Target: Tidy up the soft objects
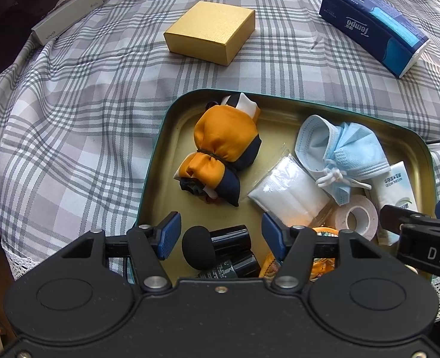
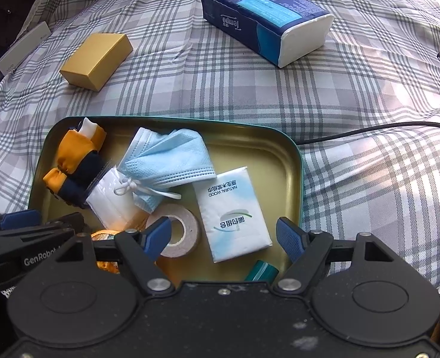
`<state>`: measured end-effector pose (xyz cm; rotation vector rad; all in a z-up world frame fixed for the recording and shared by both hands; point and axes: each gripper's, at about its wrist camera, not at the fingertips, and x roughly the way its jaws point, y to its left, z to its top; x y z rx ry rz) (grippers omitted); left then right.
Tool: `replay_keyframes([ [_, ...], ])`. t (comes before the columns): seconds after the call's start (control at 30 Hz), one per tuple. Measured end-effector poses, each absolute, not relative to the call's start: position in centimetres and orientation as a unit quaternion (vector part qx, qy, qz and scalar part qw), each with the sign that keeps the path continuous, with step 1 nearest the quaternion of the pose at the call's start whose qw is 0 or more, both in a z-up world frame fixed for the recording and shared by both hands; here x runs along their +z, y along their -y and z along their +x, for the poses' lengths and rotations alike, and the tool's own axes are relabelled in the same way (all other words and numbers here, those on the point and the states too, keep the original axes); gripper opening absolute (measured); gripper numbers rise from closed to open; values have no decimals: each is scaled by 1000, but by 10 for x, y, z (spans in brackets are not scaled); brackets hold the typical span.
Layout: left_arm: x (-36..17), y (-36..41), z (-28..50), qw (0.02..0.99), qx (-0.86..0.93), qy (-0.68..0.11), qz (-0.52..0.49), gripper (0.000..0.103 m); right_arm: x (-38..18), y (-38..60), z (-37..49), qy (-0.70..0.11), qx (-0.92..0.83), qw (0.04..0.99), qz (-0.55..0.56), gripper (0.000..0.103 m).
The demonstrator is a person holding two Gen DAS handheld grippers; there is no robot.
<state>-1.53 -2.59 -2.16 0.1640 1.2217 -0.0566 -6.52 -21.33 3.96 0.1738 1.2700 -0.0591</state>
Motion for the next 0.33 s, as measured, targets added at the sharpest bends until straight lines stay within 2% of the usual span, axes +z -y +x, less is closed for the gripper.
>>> replay_keyframes([
  [0.33, -22, 27, -16, 817, -29, -570, 79, 58, 38, 211, -65, -594, -25, 800, 82, 76],
])
